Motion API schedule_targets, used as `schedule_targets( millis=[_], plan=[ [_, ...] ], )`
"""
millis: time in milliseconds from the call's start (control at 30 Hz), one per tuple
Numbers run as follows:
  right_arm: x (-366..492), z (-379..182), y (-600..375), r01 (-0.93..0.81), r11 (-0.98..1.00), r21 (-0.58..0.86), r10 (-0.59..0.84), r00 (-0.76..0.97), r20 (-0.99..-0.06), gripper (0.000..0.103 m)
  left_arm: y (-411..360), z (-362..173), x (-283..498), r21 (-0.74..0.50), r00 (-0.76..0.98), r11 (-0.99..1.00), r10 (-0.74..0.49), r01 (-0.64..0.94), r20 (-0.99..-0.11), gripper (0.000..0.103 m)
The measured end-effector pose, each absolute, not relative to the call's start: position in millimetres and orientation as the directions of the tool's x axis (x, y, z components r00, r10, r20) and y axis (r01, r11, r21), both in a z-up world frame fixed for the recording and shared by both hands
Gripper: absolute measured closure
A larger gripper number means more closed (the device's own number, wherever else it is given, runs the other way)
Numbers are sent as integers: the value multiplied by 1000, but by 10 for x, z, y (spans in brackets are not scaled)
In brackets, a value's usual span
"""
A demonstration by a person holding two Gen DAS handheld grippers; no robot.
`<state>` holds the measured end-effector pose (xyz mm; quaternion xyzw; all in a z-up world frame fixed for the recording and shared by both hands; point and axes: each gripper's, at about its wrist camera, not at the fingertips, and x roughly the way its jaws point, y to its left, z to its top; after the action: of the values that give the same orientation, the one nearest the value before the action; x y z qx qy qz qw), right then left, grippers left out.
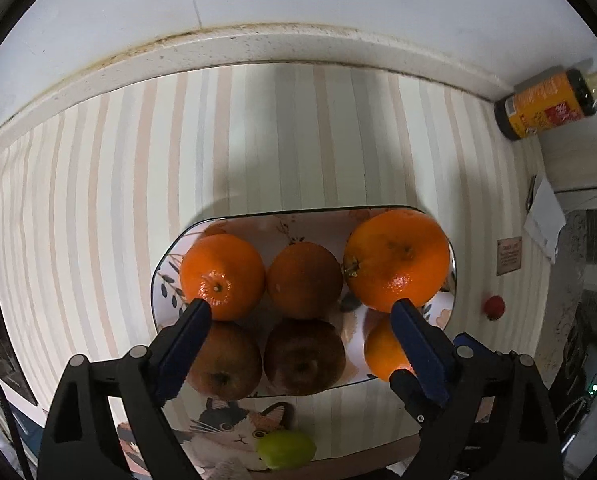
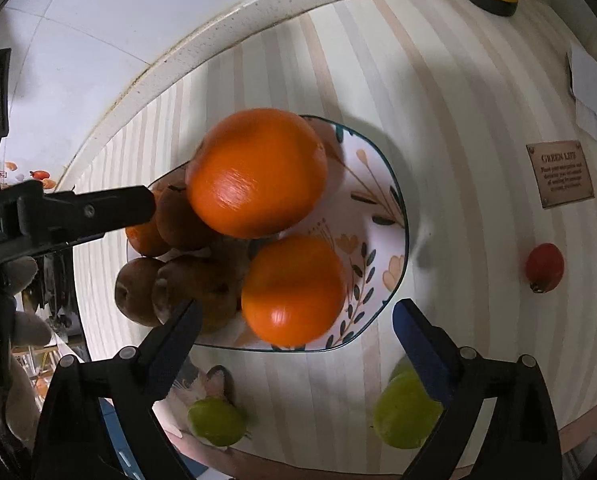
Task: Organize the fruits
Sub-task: 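Carry both held fruits onto the plate and open both grippers, then lift both grippers away from the plate toward the green apples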
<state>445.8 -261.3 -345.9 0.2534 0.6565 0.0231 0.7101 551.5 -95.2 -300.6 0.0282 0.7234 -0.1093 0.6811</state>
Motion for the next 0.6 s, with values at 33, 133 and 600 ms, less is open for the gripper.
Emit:
schedule_targets(
  millis=[33, 133, 600],
  plan=[
    [4470, -3445, -2599, 300, 875, 380, 356, 133, -925, 5, -930, -2993, 5504, -115, -64, 976, -105, 185, -992, 11],
    [4471, -3360, -2583, 285, 899, 334, 307, 135, -942, 5, -849, -2949, 5426, -93, -38, 980, -88, 174, -995, 11],
    [4137, -2761, -2444, 179, 973, 145, 105, 217, -971, 5, -391, -2487, 4630, 32, 175, 993, 12, 112, -985, 11]
  ],
)
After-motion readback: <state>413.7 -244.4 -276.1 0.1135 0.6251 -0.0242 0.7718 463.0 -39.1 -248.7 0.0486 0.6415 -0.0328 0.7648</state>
